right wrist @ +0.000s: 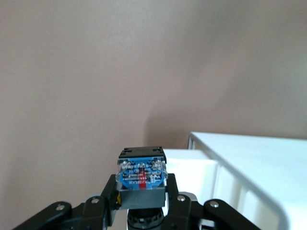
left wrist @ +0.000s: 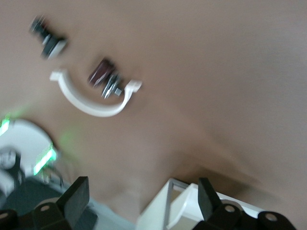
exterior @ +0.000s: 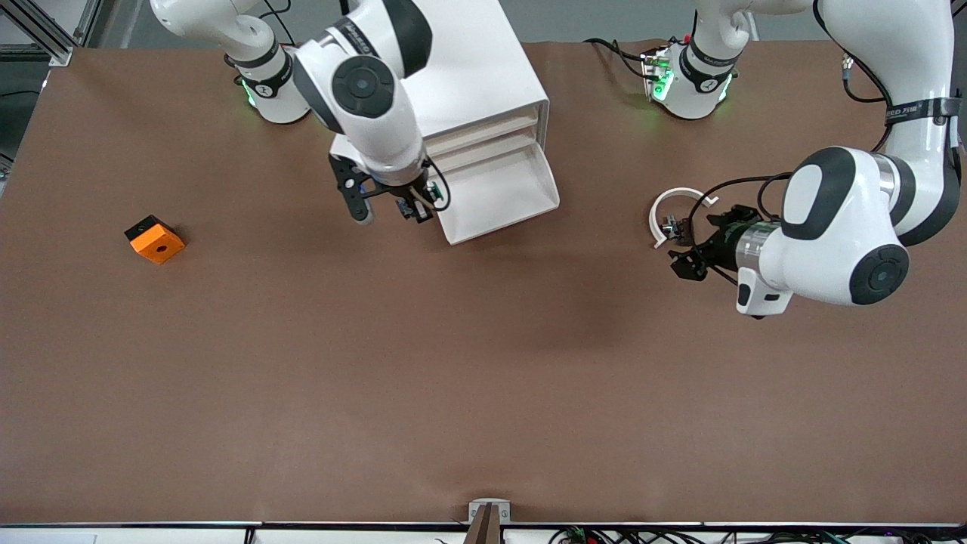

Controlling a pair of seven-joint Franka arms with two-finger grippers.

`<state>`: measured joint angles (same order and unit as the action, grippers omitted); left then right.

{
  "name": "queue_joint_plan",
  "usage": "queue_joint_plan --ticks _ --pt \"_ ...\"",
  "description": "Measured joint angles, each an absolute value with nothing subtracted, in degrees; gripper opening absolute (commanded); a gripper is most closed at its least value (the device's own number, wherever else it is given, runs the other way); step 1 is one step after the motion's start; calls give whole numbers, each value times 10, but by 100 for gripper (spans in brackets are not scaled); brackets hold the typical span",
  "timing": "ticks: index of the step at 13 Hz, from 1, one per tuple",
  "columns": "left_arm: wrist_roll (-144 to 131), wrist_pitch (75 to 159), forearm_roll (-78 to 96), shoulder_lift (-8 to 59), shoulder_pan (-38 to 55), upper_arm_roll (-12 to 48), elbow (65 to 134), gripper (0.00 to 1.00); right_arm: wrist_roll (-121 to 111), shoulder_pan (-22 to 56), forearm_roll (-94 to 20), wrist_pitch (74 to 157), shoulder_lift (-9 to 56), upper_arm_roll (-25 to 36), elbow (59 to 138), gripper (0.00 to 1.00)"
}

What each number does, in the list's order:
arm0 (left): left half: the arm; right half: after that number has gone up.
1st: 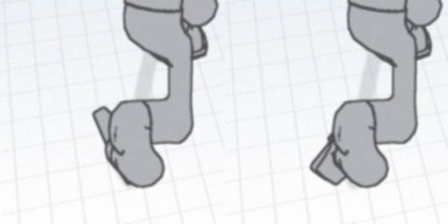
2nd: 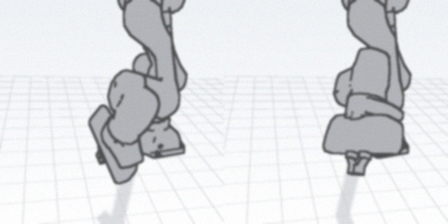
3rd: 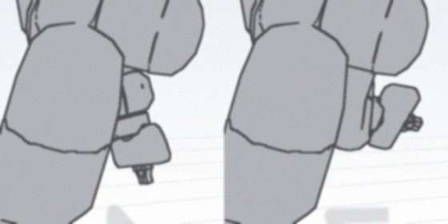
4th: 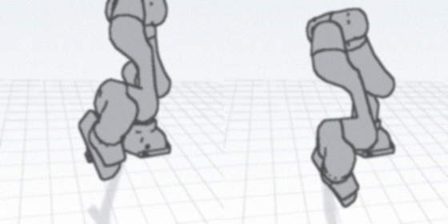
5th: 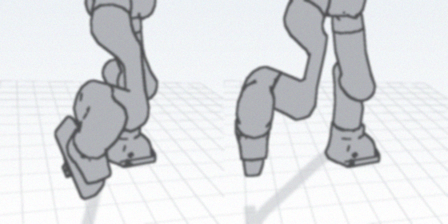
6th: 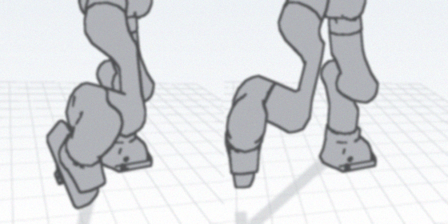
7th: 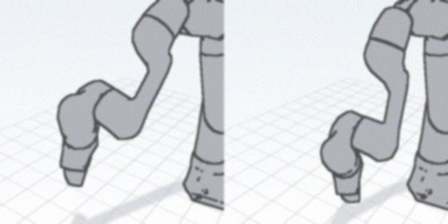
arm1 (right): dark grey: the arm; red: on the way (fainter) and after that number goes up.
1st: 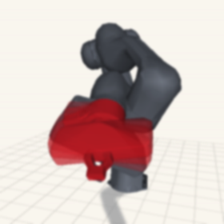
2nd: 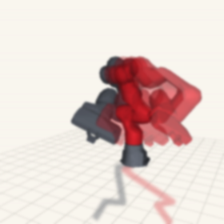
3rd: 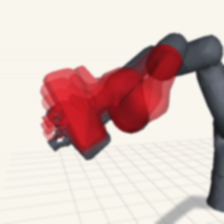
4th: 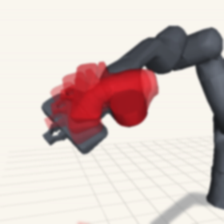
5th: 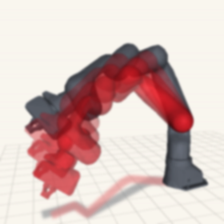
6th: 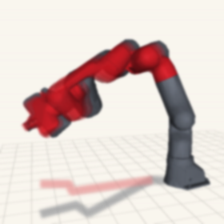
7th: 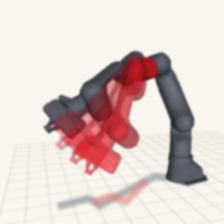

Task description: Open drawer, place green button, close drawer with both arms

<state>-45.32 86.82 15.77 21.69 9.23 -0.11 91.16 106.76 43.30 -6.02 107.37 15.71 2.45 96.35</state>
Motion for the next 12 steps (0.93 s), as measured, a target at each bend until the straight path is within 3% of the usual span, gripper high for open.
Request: queue_joint_plan --ticks 5,12 --pt "-231 1003 158 198 92 -11 990 100 1223 488 -60 1075 236 25 894 0" --pt "-118 1210 158 193 126 -24 1063 100 1340 546 -60 1122 287 25 882 0"
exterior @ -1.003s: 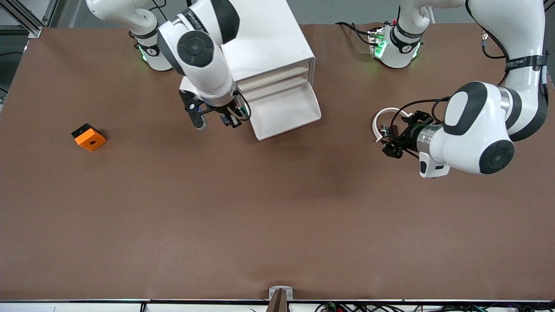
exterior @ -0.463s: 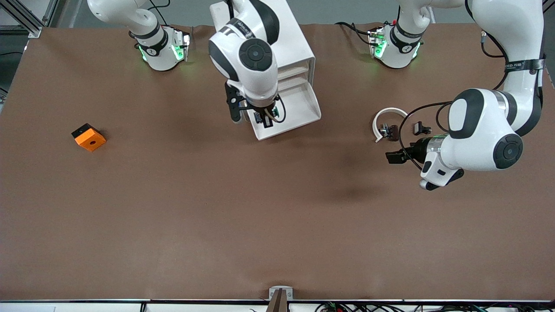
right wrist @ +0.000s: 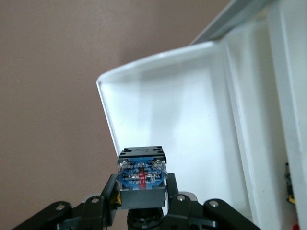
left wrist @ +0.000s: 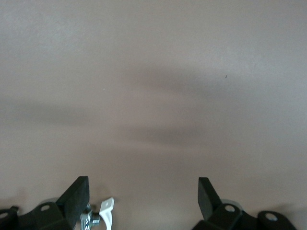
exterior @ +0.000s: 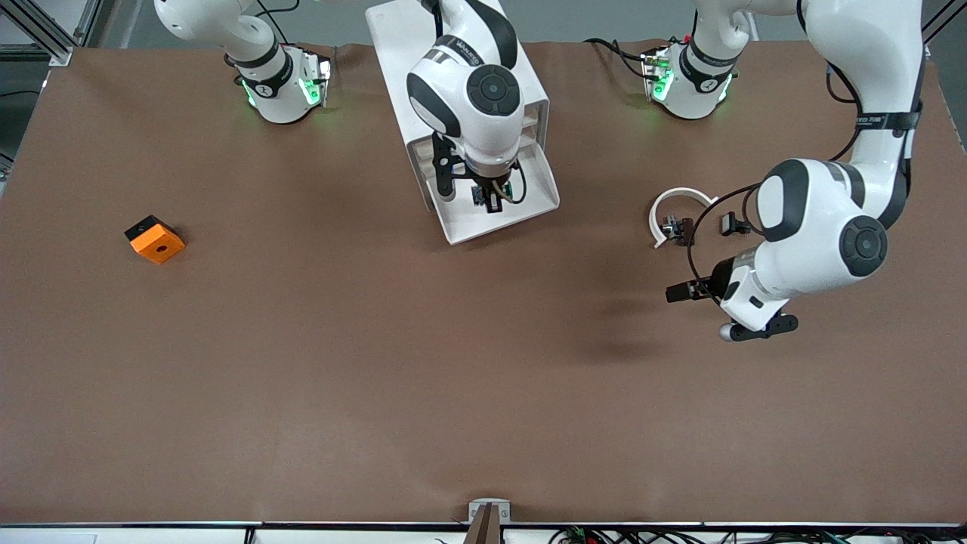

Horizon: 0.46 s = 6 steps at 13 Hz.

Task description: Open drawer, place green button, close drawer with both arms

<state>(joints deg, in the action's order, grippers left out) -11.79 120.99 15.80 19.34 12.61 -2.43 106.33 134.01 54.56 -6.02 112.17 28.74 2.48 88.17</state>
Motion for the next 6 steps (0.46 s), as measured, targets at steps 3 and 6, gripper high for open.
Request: queue_joint_plan --ticks 3,6 --pt "-137 1276 155 185 135 -26 1094 100 1360 560 -60 1140 305 25 881 0" --pt "-232 1283 98 179 141 -26 1097 100 1378 579 -60 1145 328 25 881 0"
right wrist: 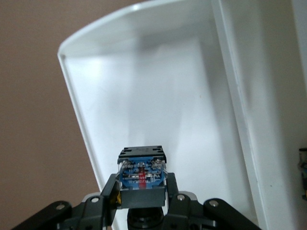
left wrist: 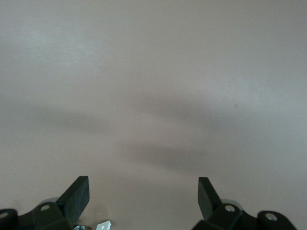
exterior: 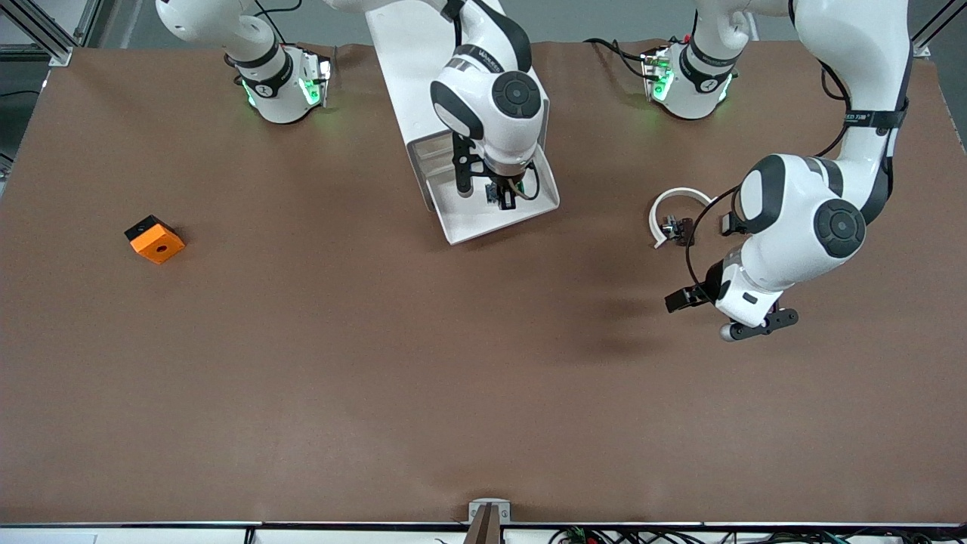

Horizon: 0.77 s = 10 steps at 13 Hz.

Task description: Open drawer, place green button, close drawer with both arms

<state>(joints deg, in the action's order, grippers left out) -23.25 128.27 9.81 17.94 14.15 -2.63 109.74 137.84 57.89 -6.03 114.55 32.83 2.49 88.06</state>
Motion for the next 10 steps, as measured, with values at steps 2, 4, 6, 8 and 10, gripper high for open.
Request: queue_joint_plan --ticks 2,4,6,8,10 --pt "-283 1283 88 179 161 -26 1099 100 1384 584 -60 1155 339 25 880 0" --pt "-308 1285 86 179 180 -26 1102 100 1388 585 -60 1157 340 25 874 0" --pt "-322 1286 86 180 199 -25 1104 100 1395 587 -60 1160 340 25 865 0" --pt "-351 1286 86 182 228 -25 1107 100 1400 591 -60 1167 340 25 864 0" --pt "-375 1287 86 184 257 -24 1110 100 1401 594 -60 1172 344 25 864 0"
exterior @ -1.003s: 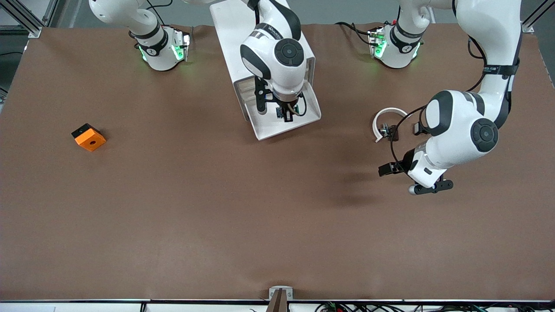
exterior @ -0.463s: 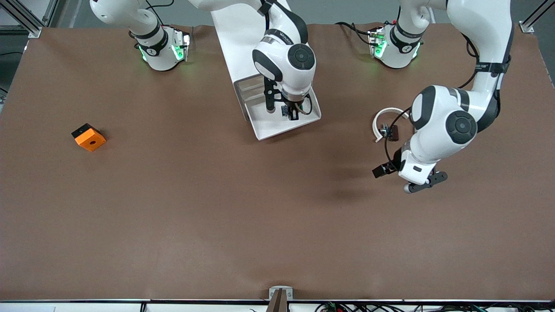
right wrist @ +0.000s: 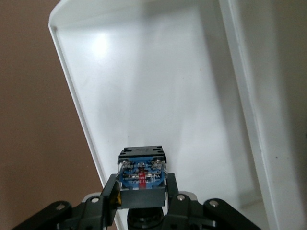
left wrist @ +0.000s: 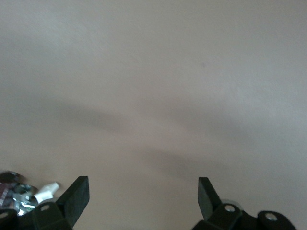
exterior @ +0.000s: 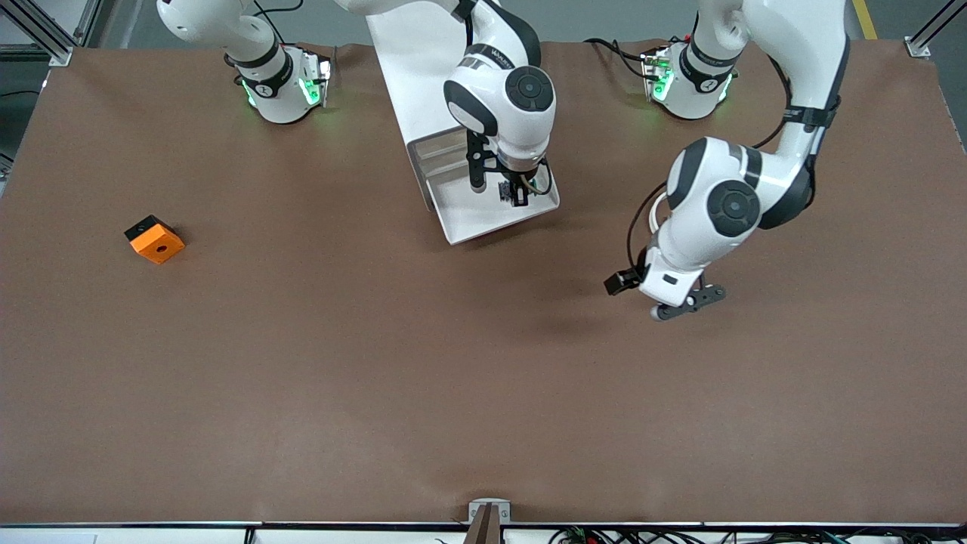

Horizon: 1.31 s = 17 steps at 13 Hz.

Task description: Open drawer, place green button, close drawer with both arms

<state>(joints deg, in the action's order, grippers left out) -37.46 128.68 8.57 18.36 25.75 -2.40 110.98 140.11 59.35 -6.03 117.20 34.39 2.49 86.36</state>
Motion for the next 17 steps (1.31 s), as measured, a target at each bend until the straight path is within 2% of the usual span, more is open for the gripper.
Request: queue_joint_plan --ticks 10,12,13,17 --pt "-385 1292 86 201 260 -25 1103 100 1402 614 -61 1208 369 25 863 0" --pt "-385 1292 86 204 260 -25 1101 100 1402 621 -61 1210 371 25 863 72" --pt "-385 1292 86 204 260 -25 1099 100 1402 623 -61 1210 372 25 863 100" --pt "-385 1292 86 205 260 -25 1095 100 1401 623 -60 1209 373 27 861 100"
